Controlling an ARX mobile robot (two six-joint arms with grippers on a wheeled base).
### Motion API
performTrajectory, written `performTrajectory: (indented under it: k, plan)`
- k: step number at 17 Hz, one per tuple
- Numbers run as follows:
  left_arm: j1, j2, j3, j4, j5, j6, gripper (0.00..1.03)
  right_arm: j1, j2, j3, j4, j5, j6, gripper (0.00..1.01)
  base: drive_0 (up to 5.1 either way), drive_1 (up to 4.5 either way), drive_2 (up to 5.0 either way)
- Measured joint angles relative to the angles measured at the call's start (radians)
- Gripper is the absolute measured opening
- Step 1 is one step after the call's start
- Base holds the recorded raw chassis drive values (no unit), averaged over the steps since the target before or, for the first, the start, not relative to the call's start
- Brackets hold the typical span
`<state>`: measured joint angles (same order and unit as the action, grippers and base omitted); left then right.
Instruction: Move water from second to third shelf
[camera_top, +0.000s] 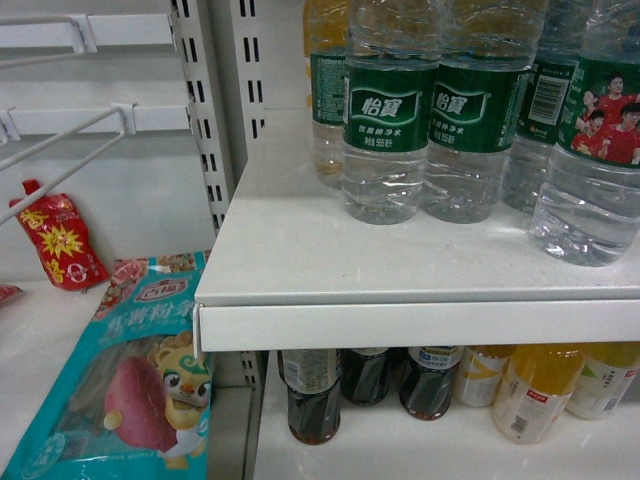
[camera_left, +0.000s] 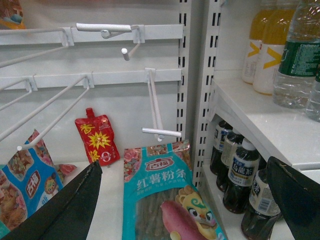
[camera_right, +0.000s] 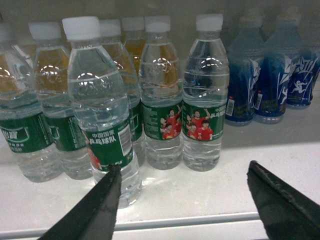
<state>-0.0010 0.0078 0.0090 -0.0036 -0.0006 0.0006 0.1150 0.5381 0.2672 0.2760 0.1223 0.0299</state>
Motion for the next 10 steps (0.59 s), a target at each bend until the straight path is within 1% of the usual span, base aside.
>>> performTrajectory:
  k: [2,3,4,5,6,7,10]
  plan:
    - [0.000,0.000,0.000,0.000,0.001,0.000,0.98,-0.018,-0.018,-0.019,0.005,-0.024,-0.006,0.65,0.0,0.00,0.0]
    - [0.000,0.000,0.000,0.000,0.000,0.000,0.98,-0.035,-0.025,-0.026,0.005,-0.051,-0.007,0.62,0.0,0.00,0.0]
    - [0.000,0.000,0.000,0.000,0.001,0.000,0.98,-0.072,-0.032,-0.039,0.008,-0.088,-0.013,0.56,0.0,0.00,0.0]
    - [0.000,0.000,0.000,0.000,0.000,0.000,0.98,-0.121,-0.034,-0.067,0.035,-0.107,-0.017,0.43,0.0,0.00,0.0]
    - [0.000,0.000,0.000,0.000,0.000,0.000,0.98,-0.115,-0.003,-0.112,0.116,-0.121,-0.023,0.19,0.0,0.00,0.0]
    - [0.000,0.000,0.000,0.000,0.000,0.000,0.98,-0.115,-0.063,-0.164,0.090,-0.122,-0.027,0.02,0.0,0.00,0.0]
    - [0.000,0.000,0.000,0.000,0.000,0.000,0.98,-0.115,-0.125,-0.188,0.059,-0.122,-0.027,0.02,0.0,0.00,0.0]
